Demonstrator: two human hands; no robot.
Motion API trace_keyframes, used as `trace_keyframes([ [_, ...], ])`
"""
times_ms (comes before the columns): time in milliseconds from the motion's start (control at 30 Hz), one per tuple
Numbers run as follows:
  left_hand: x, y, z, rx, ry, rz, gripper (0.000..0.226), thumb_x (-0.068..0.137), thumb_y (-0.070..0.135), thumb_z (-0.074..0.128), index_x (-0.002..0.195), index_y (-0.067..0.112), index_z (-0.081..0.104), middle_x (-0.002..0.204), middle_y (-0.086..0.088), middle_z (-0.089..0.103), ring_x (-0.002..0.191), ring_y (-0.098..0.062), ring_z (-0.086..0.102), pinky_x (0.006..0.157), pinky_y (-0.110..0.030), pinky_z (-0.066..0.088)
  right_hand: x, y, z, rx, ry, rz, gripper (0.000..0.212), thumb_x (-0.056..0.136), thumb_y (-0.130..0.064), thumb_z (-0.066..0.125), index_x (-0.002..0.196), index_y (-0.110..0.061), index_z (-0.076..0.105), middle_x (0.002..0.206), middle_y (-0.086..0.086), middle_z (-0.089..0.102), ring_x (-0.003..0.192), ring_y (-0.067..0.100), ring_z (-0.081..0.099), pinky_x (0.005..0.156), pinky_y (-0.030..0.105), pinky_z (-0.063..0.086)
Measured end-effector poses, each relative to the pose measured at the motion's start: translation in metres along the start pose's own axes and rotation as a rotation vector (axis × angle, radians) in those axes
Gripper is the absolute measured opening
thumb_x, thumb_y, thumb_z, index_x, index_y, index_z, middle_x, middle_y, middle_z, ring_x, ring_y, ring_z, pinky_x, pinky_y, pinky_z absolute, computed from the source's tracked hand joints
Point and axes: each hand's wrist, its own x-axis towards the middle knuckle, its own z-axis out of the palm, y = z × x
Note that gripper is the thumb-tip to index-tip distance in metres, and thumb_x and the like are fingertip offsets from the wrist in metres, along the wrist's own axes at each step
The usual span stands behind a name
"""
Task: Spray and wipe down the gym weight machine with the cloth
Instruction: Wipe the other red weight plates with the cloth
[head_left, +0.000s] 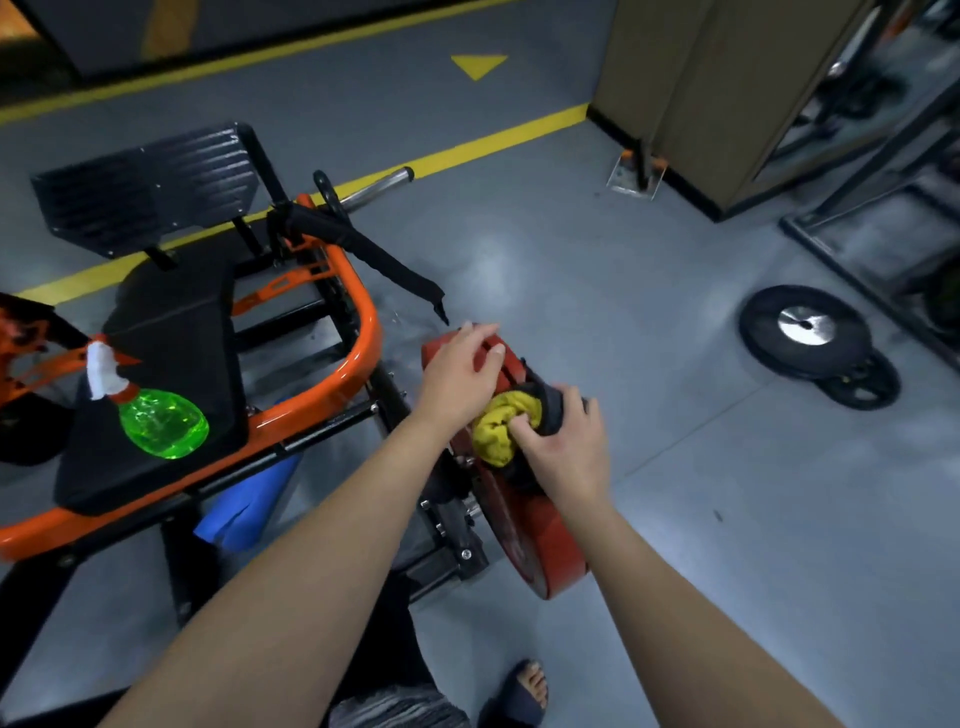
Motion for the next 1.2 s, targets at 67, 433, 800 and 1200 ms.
trace_keyframes([
  [67,-0.009,0.002,0.023,0.262,-0.11,0.072,0.044,0.107,0.041,0.042,0.149,0.03,0.051,0.162,0.006,0.038,0.155,-0.012,0.019,0.128,-0.045,0.009,-0.017,0.021,-0.009,0.006,-0.003,0.041,0.06,0.07,-0.062,0.057,0.123,-0.036,0.055,0.106,-0.003,0.052,0.107,0.024,0.058,0.087,0.04,0.052],
  [433,0.007,-0.024,0.033,0.4,-0.113,0.147,0.033,0.102,0.062,0.041,0.117,0.042,0.062,0.159,0.017,0.039,0.153,-0.01,0.02,0.123,-0.048,-0.002,-0.017,0.009,0.007,-0.108,0.14,0.144,0.06,0.072,-0.066,0.047,0.118,-0.029,0.058,0.105,0.001,0.056,0.103,0.029,0.056,0.081,0.04,0.051],
  [800,0.068,-0.059,-0.002,-0.035,-0.278,-0.024,0.023,0.104,0.037,0.055,0.121,0.034,0.07,0.15,0.007,0.054,0.147,-0.01,0.036,0.125,-0.054,0.013,0.038,-0.047,0.041,-0.228,0.188,0.05,0.052,0.075,-0.064,0.054,0.113,-0.029,0.06,0.103,0.003,0.057,0.105,0.031,0.056,0.081,0.042,0.049],
  [1200,0.019,-0.075,-0.085,-0.118,0.075,-0.062,0.039,0.103,0.006,0.05,0.132,0.026,0.066,0.125,0.015,0.066,0.117,0.007,0.057,0.094,-0.002,0.042,0.115,-0.105,0.093,-0.322,-0.146,-0.116,0.057,0.083,-0.064,0.056,0.121,-0.021,0.058,0.116,0.012,0.056,0.115,0.036,0.051,0.087,0.043,0.044],
])
